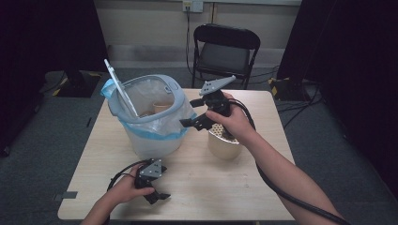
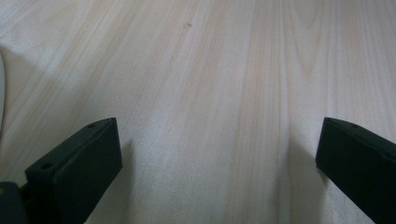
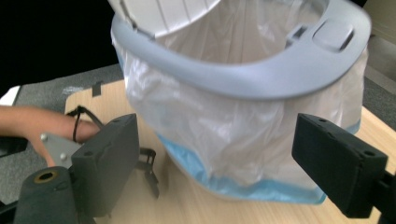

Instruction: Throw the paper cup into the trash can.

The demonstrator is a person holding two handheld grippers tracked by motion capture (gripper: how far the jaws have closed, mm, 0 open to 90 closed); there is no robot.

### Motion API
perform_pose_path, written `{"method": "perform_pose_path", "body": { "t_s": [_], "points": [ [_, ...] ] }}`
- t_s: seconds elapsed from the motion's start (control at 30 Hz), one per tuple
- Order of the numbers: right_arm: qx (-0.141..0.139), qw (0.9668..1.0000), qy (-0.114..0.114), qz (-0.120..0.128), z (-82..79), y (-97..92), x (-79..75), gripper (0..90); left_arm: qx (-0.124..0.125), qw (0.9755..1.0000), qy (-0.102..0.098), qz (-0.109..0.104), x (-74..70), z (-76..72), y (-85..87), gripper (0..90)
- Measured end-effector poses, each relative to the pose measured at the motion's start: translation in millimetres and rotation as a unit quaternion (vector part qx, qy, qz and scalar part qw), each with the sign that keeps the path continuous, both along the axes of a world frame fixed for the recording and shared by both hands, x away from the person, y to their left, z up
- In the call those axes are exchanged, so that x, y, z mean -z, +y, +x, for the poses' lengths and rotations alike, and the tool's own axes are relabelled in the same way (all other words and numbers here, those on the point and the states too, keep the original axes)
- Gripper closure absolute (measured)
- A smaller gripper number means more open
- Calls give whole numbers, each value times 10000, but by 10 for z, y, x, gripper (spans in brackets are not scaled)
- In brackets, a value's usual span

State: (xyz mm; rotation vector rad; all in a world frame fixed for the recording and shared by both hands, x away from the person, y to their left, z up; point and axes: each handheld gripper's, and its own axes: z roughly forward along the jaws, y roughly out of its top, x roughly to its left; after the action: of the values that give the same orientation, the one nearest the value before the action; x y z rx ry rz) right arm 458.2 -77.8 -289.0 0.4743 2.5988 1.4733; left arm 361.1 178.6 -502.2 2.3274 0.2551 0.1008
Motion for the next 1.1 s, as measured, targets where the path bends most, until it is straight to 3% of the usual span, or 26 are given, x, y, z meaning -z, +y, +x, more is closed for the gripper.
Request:
{"method": "perform_pose_path", "body": {
  "t_s": [0.17, 0.67, 1.1],
  "points": [
    [-90, 9999, 100, -43, -75, -34, 147, 145, -11, 10000, -10, -21, 4, -1, -2, 0],
    [-89, 9998, 116, -142, -167, -67, 402, 145, -13, 10000, -30, -52, 11, 1, -3, 0],
    [-82, 9990, 315, -292, -271, -69, 770, 146, -17, 10000, -14, -19, 6, 0, 0, 0]
  ]
}}
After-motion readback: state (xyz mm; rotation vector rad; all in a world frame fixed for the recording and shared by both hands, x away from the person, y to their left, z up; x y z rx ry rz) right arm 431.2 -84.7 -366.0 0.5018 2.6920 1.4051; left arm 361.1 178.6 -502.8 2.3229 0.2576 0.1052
